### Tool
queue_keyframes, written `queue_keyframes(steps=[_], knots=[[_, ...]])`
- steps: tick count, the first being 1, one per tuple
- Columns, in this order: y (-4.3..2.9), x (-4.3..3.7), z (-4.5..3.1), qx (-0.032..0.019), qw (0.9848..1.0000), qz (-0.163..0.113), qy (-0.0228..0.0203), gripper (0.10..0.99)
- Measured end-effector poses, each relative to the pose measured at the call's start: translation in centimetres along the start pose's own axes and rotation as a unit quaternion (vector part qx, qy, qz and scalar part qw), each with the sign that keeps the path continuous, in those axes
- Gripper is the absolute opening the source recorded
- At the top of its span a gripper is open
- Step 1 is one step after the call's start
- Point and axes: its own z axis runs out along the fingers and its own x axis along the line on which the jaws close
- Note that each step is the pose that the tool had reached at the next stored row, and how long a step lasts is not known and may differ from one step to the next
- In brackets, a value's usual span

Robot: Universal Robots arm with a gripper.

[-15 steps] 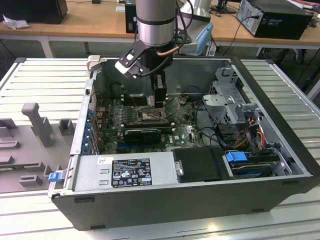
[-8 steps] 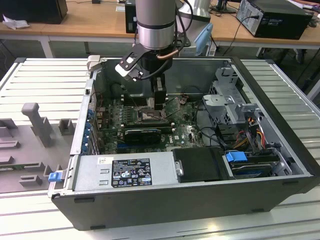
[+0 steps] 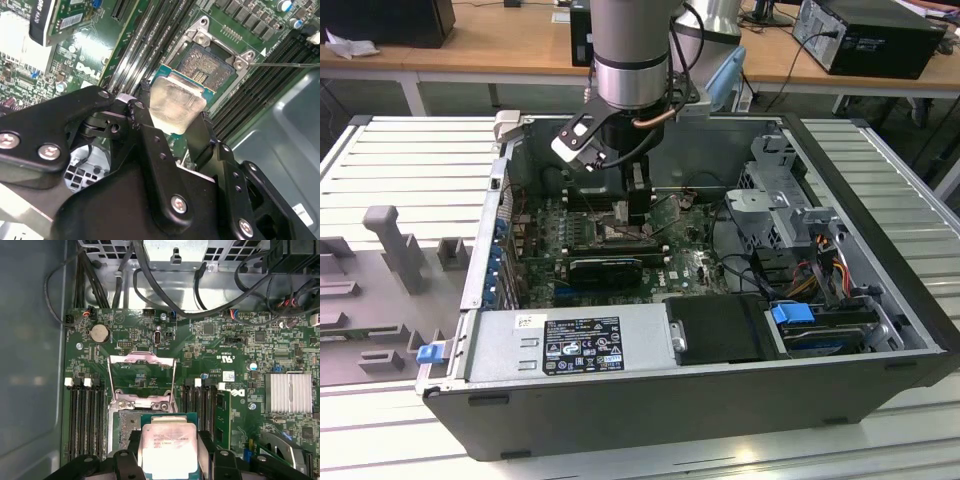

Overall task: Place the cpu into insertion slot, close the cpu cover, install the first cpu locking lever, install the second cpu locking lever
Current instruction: 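Place the cpu into insertion slot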

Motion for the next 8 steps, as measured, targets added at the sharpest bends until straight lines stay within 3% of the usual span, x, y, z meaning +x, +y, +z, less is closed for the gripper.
queue_keyframes(steps=[4, 6, 8], knots=[[-0.1, 0.09, 0.43, 0.0, 1.0, 0.0, 0.0001, 0.529], [-0.11, 0.86, 0.66, 0.0, 1.0, 0.0, 0.0001, 0.529], [-0.21, 1.02, 1.05, -0.0001, 1.0, 0.0, 0.0003, 0.529]])
